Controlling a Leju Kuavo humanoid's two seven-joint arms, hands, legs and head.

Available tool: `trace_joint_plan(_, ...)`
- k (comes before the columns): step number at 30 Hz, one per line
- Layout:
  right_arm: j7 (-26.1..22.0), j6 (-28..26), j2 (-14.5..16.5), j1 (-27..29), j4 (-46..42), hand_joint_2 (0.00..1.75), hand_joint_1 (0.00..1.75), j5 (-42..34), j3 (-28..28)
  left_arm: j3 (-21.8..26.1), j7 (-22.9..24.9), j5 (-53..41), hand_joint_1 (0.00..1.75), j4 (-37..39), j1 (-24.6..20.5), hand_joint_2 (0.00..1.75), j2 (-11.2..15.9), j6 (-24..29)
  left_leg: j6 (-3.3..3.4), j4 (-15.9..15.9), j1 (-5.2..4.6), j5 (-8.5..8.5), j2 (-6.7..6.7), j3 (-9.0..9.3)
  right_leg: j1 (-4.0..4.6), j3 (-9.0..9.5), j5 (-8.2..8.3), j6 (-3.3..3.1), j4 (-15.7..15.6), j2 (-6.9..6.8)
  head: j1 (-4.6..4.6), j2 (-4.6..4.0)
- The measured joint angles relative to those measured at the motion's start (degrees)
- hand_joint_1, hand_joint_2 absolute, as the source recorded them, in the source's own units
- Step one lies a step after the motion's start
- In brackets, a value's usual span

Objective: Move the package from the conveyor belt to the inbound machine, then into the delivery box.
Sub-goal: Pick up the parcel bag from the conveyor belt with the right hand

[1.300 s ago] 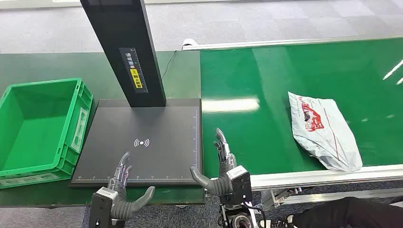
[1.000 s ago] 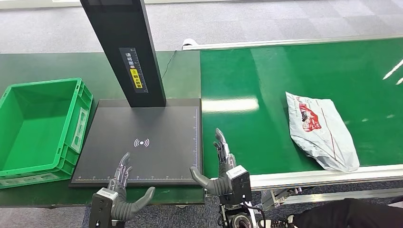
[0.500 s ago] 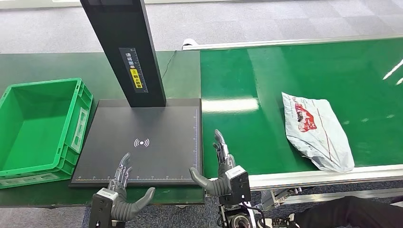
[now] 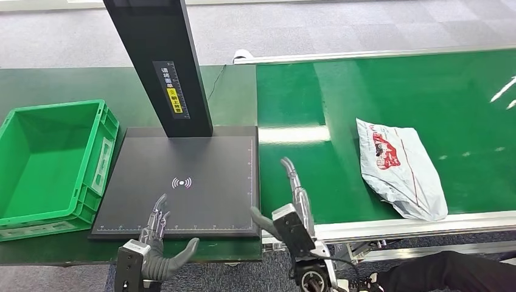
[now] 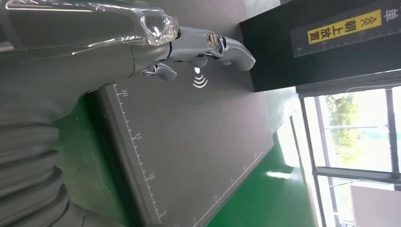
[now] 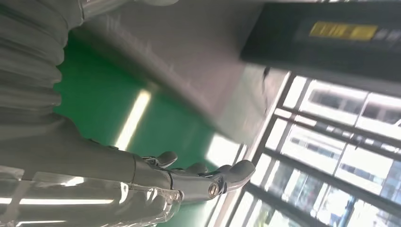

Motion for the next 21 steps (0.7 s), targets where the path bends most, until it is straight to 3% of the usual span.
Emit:
trace_joint_plan(4, 6.0, 1.2, -5.8, -11.6, 7.8, 1.75, 0.00, 4.8, -4.0, 0.0, -0.8, 1.4, 0.00, 2.1, -1.9, 1.75, 0.2, -0.3, 0.12, 0.0, -0.08, 0.10, 0.08, 0.01, -0.09, 0.03, 0.21, 0.01, 0.0, 0.02, -0.01, 0.00)
trace_joint_plan(8, 19.2, -3.4, -12.8, -28.7, 24.8, 1.75, 0.00, 17.3, -6.8, -0.1, -0.8, 2.5, 0.00, 2.8, -2.7, 1.75, 0.3, -0.4, 0.26, 0.1, -0.23, 0.36, 0.00, -0.03, -0.20, -0.04, 0.40, 0.18, 0.0, -0.03, -0.01, -0.01)
trace_joint_plan(11, 26.0, -3.7, -16.9, -37.1, 34.0, 1.75, 0.00, 22.6, -7.5, 0.0, -0.6, 3.0, 0.00, 2.8, -2.7, 1.75, 0.5, -0.4, 0.26, 0.1, -0.27, 0.39, -0.06, -0.03, -0.20, -0.06, 0.41, 0.19, 0.0, -0.08, -0.01, 0.00)
trace_joint_plan(15, 32.9, -4.0, -21.3, -40.4, 40.3, 1.75, 0.00, 28.1, -7.7, 0.0, -0.5, 3.4, 0.00, 3.0, -3.1, 1.75, 0.7, -0.8, 0.24, 0.1, -0.22, 0.38, -0.26, -0.13, -0.16, -0.11, 0.38, 0.18, 0.0, -0.18, -0.02, -0.01)
trace_joint_plan(21, 37.1, -0.3, -25.9, -40.6, 45.3, 1.75, 0.00, 29.9, -9.1, 0.0, -0.6, 3.6, 0.00, 4.1, -4.4, 1.75, 1.1, -1.3, 0.25, 0.1, -0.17, 0.35, -0.28, -0.26, -0.17, -0.16, 0.36, 0.18, 0.0, -0.22, -0.02, 0.01)
